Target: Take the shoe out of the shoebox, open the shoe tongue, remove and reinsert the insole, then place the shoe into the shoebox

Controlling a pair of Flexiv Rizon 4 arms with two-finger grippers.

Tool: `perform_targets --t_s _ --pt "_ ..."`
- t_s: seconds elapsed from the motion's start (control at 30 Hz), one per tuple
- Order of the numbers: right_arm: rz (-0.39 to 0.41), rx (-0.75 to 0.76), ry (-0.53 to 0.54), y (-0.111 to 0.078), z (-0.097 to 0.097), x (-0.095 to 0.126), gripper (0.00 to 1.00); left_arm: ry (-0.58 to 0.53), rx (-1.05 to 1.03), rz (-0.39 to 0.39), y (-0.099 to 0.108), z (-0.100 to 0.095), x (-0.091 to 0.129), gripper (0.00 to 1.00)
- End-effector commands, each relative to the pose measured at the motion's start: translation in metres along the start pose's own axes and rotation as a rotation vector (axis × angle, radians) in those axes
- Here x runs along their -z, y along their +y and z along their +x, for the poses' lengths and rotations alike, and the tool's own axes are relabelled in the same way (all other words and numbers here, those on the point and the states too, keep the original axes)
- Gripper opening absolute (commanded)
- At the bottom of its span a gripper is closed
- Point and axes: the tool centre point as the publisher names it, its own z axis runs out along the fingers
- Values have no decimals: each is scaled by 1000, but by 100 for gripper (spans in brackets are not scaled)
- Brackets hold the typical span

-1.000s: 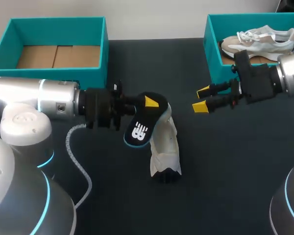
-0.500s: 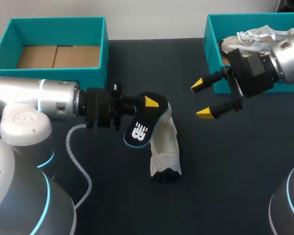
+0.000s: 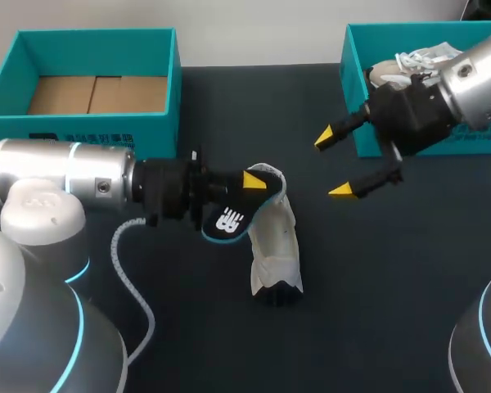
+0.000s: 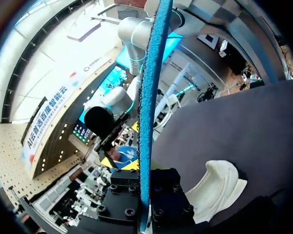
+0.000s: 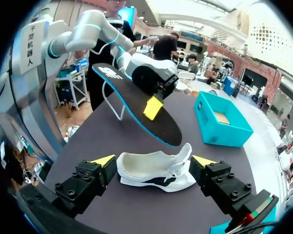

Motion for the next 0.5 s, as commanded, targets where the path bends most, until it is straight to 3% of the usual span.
perform_targets --t_s 0.03,0.23,0.5 --pt "113 -4 -15 7 -1 -19 100 -44 28 -2 -8 22 9 0" --pt "159 6 0 -1 -1 -34 100 -79 61 -13 -25 39 13 0" --pt "182 -8 -20 -28 11 -44 100 -57 58 -59 -31 50 4 0"
